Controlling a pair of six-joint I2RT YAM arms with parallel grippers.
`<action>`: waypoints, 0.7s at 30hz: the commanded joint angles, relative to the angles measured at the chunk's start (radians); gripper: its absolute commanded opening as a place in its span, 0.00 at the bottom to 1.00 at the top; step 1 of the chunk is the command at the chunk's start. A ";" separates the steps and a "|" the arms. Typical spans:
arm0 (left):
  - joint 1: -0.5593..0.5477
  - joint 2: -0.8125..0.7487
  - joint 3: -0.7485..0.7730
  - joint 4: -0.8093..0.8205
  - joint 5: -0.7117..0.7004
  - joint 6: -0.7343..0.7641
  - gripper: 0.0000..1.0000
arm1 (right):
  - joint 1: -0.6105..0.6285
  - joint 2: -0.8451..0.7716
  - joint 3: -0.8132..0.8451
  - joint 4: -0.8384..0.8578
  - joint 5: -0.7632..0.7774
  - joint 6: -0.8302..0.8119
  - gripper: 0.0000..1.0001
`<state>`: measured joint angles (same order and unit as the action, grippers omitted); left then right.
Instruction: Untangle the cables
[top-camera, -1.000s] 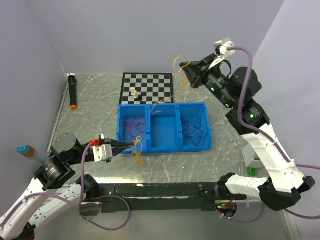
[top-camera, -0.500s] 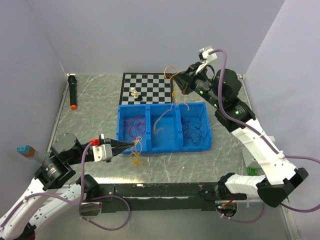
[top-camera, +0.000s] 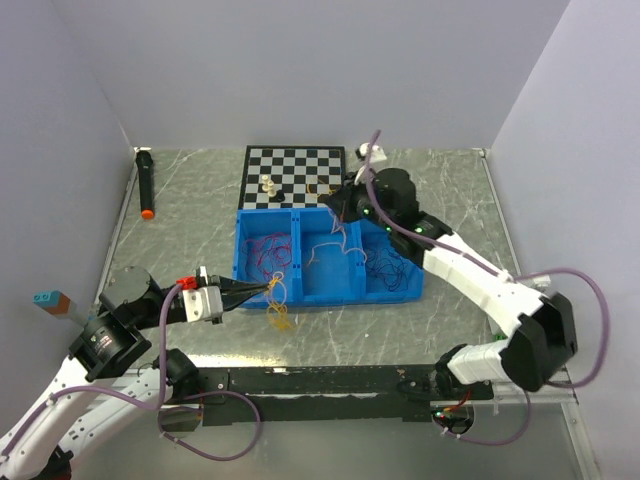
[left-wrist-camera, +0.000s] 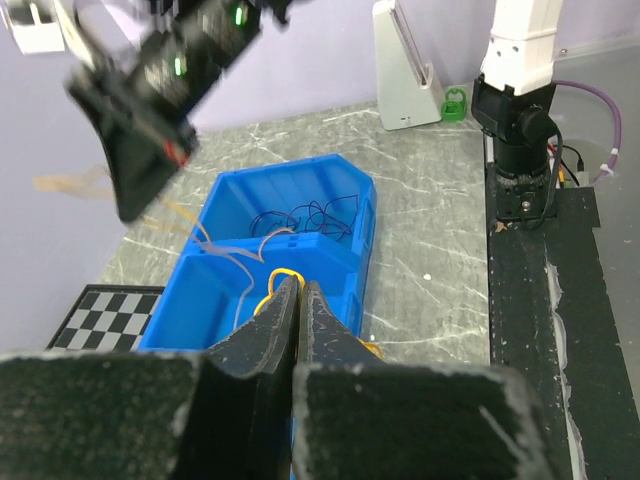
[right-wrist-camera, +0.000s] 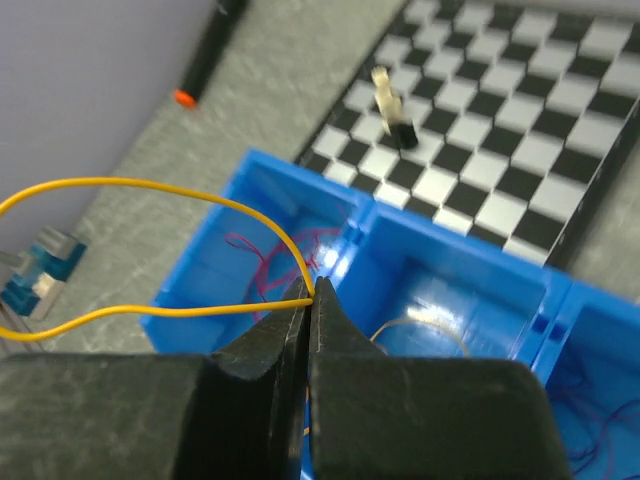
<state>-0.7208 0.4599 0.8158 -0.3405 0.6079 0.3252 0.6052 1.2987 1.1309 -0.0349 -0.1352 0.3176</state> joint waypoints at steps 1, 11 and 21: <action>0.012 -0.009 0.006 0.047 0.032 -0.023 0.05 | 0.008 0.060 -0.017 0.141 0.042 0.095 0.00; 0.021 -0.020 0.000 0.052 0.032 -0.028 0.05 | 0.063 0.192 -0.029 0.050 0.268 0.175 0.00; 0.026 -0.009 0.032 0.048 0.038 -0.041 0.06 | 0.165 0.361 0.055 -0.180 0.457 0.287 0.00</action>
<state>-0.7029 0.4473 0.8154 -0.3286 0.6167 0.3054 0.7788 1.6672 1.1221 -0.1200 0.2169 0.5259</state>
